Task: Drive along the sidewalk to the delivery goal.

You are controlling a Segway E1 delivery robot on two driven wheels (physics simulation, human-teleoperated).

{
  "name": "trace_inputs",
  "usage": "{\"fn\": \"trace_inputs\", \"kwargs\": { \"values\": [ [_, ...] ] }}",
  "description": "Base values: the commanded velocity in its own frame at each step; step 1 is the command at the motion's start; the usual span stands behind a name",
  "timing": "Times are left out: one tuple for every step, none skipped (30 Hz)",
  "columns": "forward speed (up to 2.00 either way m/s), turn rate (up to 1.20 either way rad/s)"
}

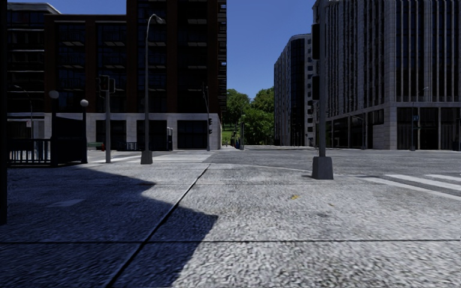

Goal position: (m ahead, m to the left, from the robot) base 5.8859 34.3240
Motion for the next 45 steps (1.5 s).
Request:
{"fn": "trace_inputs", "kwargs": {
  "values": [
    [2.0, 0.0],
    [2.0, 0.0],
    [2.0, 0.0],
    [2.0, 0.0],
    [2.0, 0.0],
    [2.0, 0.0],
    [2.0, 0.0],
    [2.0, 0.0],
    [2.0, 0.0],
    [2.0, 0.0],
    [1.98, 0.0],
    [1.98, 0.0],
    [1.94, 0.0],
    [1.9, 0.0],
    [1.88, 0.0],
    [1.87, 0.0],
    [1.87, 0.0],
    [1.87, 0.0],
    [1.87, 0.0],
    [1.87, 0.0],
    [1.87, 0.0],
    [1.87, 0.0],
    [1.87, 0.0],
    [1.87, 0.0],
    [1.87, 0.0],
    [1.87, 0.0],
    [1.87, 0.0],
    [1.87, 0.0],
    [1.87, 0.0],
    [1.87, 0.0],
    [1.87, 0.0],
    [1.87, 0.0],
    [1.87, 0.0],
    [1.87, 0.0],
    [1.87, 0.0],
    [1.87, 0.0],
    [1.87, 0.0],
    [1.87, 0.0],
    [1.87, 0.0],
    [1.87, 0.0],
    [1.87, 0.0],
    [1.87, 0.0],
    [1.87, 0.0],
    [1.87, 0.06],
    [1.87, 0.18]
  ]
}}
